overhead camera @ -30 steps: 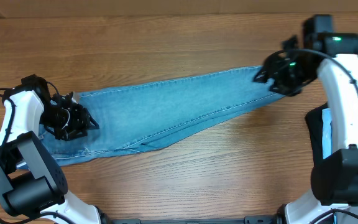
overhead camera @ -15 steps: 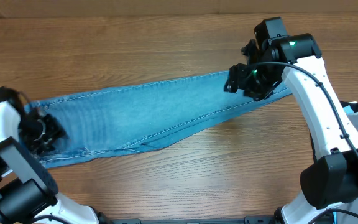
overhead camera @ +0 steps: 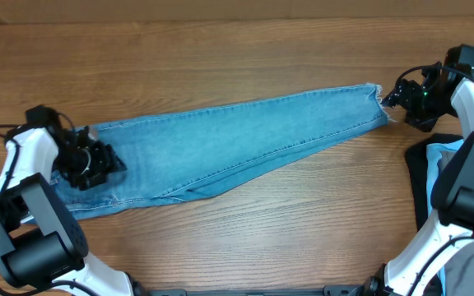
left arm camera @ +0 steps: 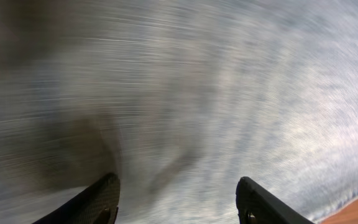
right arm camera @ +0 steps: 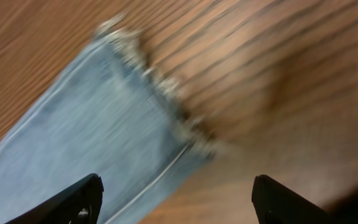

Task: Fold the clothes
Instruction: 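Grasp the stacked hems with the right gripper and lift them leftward, then lay the hems over toward the waistband with the right gripper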

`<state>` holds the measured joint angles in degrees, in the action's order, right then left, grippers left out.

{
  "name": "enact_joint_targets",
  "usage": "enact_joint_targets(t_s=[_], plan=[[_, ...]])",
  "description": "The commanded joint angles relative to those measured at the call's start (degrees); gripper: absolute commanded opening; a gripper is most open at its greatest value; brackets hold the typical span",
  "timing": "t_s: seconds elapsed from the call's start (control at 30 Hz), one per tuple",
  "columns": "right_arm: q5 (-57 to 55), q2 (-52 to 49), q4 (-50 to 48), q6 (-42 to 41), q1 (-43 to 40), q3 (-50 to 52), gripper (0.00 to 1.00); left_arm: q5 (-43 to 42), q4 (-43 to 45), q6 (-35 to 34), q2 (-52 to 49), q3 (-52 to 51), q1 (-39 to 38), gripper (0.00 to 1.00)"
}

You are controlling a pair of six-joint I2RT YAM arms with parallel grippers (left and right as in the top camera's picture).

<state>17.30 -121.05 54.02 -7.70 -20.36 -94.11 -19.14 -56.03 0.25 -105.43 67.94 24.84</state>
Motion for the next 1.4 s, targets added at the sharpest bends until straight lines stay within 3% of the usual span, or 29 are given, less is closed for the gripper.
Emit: enact_joint_targets(t_s=[0.0, 0.13, 0.23, 0.33, 0.43, 0.47, 0.5, 0.7, 0.83, 0.97, 1.1, 1.37], plan=[[1.9, -4.0, -2.9, 2.2, 0.0, 0.1, 0.81, -1.2, 0.1, 2.4, 1.7, -0.2, -2.3, 0.64], [5.1, -8.4, -3.0, 2.8, 0.7, 0.1, 0.67, -1.2, -0.1, 2.3, 1.7, -0.2, -2.8, 0.66], [11.0, -10.2, -1.2, 6.7, 2.1, 0.1, 0.63, -1.3, -0.2, 2.3, 1.7, -0.2, -2.8, 0.66], [12.0, -10.3, -0.3, 8.2, 3.4, 0.1, 0.48, -1.3, -0.7, 2.3, 1.7, -0.2, -2.8, 0.66], [12.0, -10.3, -0.6, 8.2, 3.7, 0.1, 0.27, -1.3, -1.2, 2.3, 1.7, -0.2, -2.8, 0.66], [12.0, -10.3, -0.9, 8.1, 3.4, 0.0, 0.11, -1.3, -1.5, 2.3, 1.7, -0.2, -2.8, 0.66], [12.0, -10.2, -0.8, 7.7, 3.0, -0.3, 0.05, -1.3, -1.6, 2.3, 1.7, -0.2, -2.8, 0.66], [11.7, -5.1, 1.0, 2.4, -1.3, -4.4, 0.04, -1.4, -3.3, 2.4, 1.7, 1.2, -2.7, 0.61], [11.7, 3.2, 1.4, -4.0, -5.9, -5.1, 0.04, -1.5, -10.4, 2.6, 1.8, 9.1, -2.7, 0.58], [11.3, 13.3, 5.3, -0.6, -7.2, -5.1, 0.04, -1.5, -20.0, 2.8, 2.4, 20.4, -2.7, 0.58], [11.3, 20.5, 9.4, 3.3, -0.4, -5.1, 0.04, -3.0, -28.8, 2.8, 3.3, 31.9, -2.7, 0.57], [11.0, 23.3, 10.7, -1.5, 27.9, -4.9, 0.04, -5.4, -39.7, 2.8, 7.8, 52.4, -2.7, 0.61]])
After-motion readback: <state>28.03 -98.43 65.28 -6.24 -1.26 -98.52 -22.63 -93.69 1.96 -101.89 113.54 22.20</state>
